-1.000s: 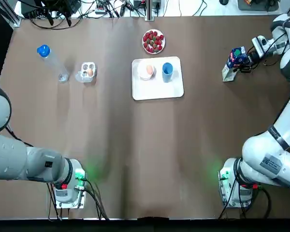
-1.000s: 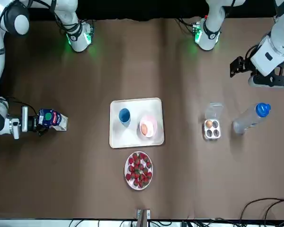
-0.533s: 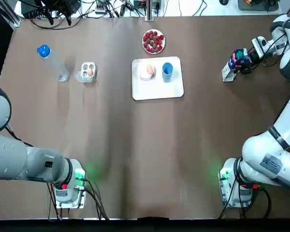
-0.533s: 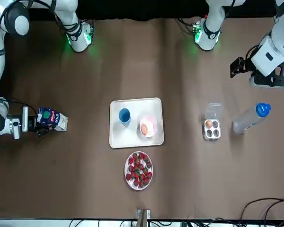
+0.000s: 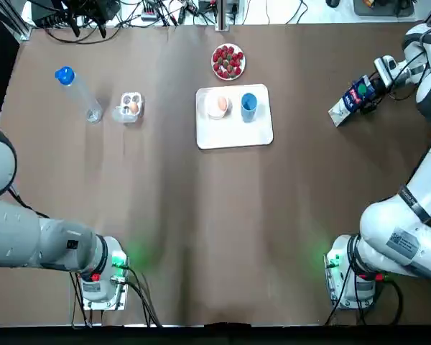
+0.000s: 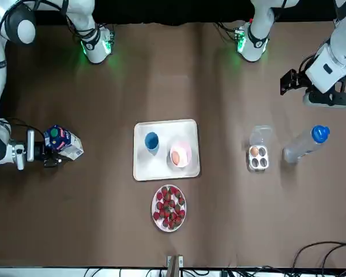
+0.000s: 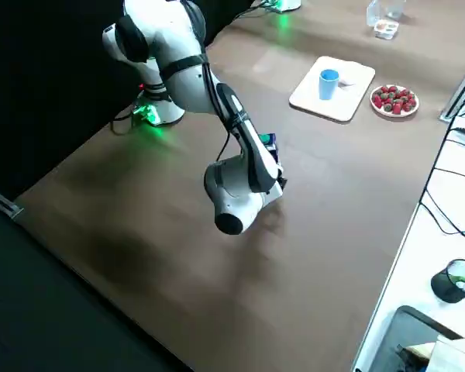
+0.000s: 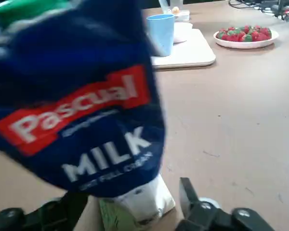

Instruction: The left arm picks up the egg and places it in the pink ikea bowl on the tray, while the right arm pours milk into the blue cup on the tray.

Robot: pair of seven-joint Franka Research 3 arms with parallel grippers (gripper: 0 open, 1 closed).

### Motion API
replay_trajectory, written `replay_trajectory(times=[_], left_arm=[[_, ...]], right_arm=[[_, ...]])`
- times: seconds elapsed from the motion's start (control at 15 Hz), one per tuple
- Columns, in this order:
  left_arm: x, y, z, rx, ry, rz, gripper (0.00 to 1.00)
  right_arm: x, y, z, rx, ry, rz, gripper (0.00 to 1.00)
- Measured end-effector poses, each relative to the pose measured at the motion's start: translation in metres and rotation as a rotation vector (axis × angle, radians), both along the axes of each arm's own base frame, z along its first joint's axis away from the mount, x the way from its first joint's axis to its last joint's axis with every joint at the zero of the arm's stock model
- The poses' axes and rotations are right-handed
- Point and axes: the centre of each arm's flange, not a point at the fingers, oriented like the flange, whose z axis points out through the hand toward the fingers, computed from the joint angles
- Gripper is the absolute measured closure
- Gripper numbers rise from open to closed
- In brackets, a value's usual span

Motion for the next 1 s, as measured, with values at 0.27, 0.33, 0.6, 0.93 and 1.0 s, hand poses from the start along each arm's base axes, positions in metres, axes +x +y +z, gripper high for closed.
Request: replay_trajectory(times=[0.27,0.33,0.6,0.93,1.0], left_arm=[[0.000,0.000,0.000,0.000,0.000,0.000,0.00],[0.000,0.000,0.000,0.000,0.000,0.001,0.00],[0.000,0.001,0.000,0.000,0.000,0.001,0.00],[0.000,0.001,0.000,0.000,0.000,0.002,0.00],[0.000,0.001,0.000,0.000,-0.001,0.002,0.00]], right_arm=[[0.004,-0.001,0.006,-0.013,0.037,-0.025,0.11],[0.005,-0.001,0.008,-0.015,0.037,-0.026,0.11],[0.011,-0.001,0.017,-0.024,0.047,-0.036,0.06],[0.014,-0.004,0.033,-0.035,0.051,-0.015,0.02],[0.014,-0.006,0.035,-0.044,0.050,-0.011,0.02]])
